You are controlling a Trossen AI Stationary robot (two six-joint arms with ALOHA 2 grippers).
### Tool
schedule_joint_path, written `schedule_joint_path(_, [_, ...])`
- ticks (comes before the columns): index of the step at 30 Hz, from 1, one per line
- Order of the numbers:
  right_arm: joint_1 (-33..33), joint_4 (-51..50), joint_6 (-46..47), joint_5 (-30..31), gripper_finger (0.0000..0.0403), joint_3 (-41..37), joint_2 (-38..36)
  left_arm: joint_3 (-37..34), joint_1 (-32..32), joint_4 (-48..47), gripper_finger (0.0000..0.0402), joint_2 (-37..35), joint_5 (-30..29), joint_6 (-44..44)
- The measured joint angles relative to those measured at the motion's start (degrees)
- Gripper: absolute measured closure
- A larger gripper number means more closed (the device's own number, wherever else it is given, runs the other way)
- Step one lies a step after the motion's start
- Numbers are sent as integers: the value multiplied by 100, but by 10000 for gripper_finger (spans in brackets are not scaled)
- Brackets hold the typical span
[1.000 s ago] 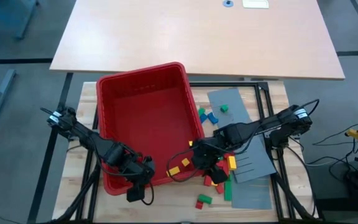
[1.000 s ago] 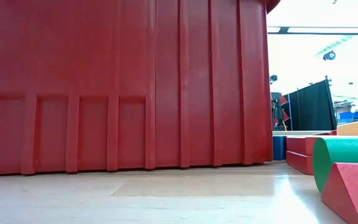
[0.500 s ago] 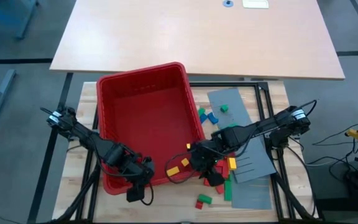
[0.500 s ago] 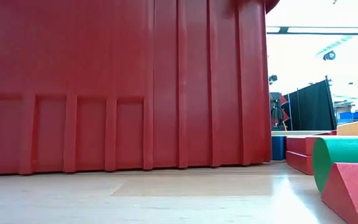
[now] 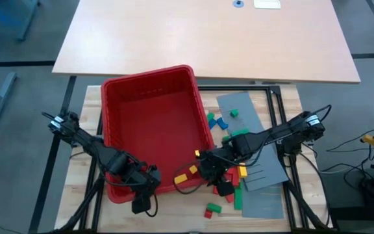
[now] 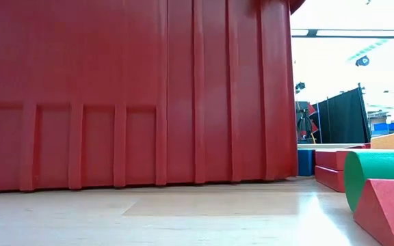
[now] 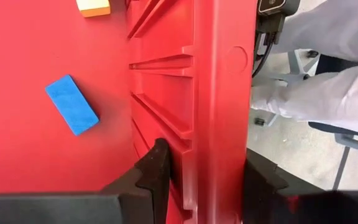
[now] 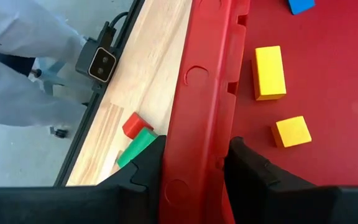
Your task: Sort blocks
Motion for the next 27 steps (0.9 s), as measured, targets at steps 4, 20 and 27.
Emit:
schedule_joint_path(4, [-14, -107, 35, -37, 290, 208, 10, -17, -9, -21, 286, -67, 132, -1])
schedule_joint_path(20, [-93, -1526, 142, 582, 319, 2354, 24, 934, -30, -884, 297, -1316, -854, -306])
schedule_joint_path(27, [-276, -1862, 108, 652, 319, 3278, 22, 2579, -30, -2284, 314, -820, -1341, 23])
